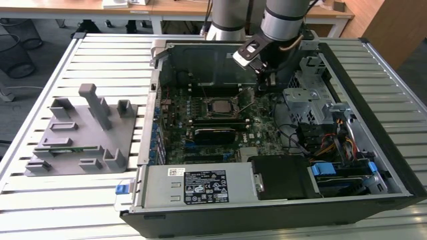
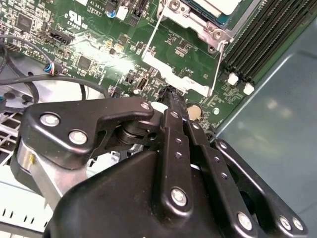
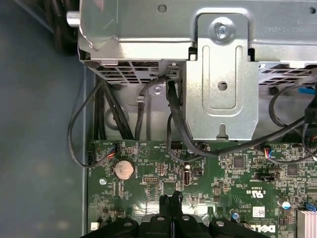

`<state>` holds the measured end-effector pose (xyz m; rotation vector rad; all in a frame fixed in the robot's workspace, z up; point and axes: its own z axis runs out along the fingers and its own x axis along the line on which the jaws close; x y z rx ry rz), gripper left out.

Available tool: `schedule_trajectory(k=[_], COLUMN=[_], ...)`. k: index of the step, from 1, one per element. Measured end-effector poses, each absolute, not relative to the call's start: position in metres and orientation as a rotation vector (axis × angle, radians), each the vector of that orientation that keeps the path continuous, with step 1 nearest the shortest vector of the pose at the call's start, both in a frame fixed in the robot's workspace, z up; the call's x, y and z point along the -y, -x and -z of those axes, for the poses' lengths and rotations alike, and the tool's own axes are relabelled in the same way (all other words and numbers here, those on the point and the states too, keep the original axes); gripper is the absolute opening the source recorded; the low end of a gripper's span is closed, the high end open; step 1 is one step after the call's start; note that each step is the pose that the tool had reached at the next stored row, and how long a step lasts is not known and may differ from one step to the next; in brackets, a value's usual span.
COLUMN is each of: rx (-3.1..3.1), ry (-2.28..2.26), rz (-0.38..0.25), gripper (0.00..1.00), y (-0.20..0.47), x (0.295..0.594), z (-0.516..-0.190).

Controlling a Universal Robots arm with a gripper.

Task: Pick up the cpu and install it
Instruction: 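Close the cpu cover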

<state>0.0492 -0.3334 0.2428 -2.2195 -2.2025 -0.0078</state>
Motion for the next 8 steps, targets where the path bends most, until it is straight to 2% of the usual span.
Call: schedule_trajectory(k=[8], rx=[2.202], ry=[2.220], rz=[0.008], gripper=[0.11], y=[-0.034], x=[0.333], z=[-0.240])
